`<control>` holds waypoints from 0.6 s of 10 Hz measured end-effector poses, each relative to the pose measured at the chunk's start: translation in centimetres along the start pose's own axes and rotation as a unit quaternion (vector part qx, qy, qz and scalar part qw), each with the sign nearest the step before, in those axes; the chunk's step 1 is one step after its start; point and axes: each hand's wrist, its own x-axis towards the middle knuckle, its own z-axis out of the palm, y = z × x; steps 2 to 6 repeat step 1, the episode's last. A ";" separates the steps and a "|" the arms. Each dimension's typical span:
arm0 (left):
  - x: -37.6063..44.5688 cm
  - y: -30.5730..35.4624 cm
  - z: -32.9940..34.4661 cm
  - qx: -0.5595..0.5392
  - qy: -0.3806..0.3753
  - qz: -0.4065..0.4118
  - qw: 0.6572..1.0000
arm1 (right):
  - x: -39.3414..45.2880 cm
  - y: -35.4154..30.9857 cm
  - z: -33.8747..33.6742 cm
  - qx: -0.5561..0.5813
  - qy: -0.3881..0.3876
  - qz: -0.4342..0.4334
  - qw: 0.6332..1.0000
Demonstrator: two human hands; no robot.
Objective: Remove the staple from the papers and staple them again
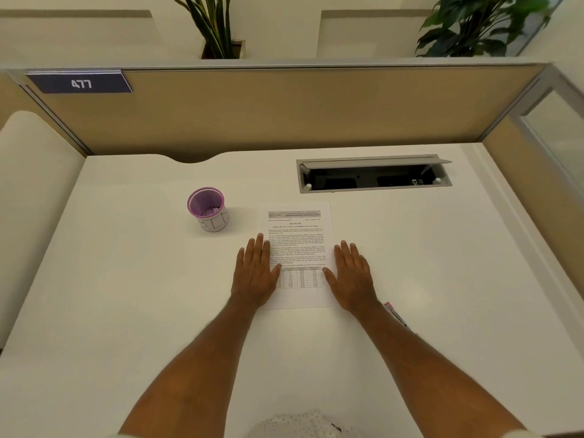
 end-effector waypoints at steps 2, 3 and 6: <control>0.3 -0.4 -0.1 0.005 0.010 0.015 1.000 | 0.2 0.6 0.2 -0.011 0.002 -0.011 1.000; 0.3 -0.4 -0.1 0.005 0.010 0.015 1.000 | 0.2 0.6 0.2 -0.011 0.002 -0.011 1.000; 0.3 -0.4 -0.1 0.005 0.010 0.015 1.000 | 0.2 0.6 0.2 -0.011 0.002 -0.011 1.000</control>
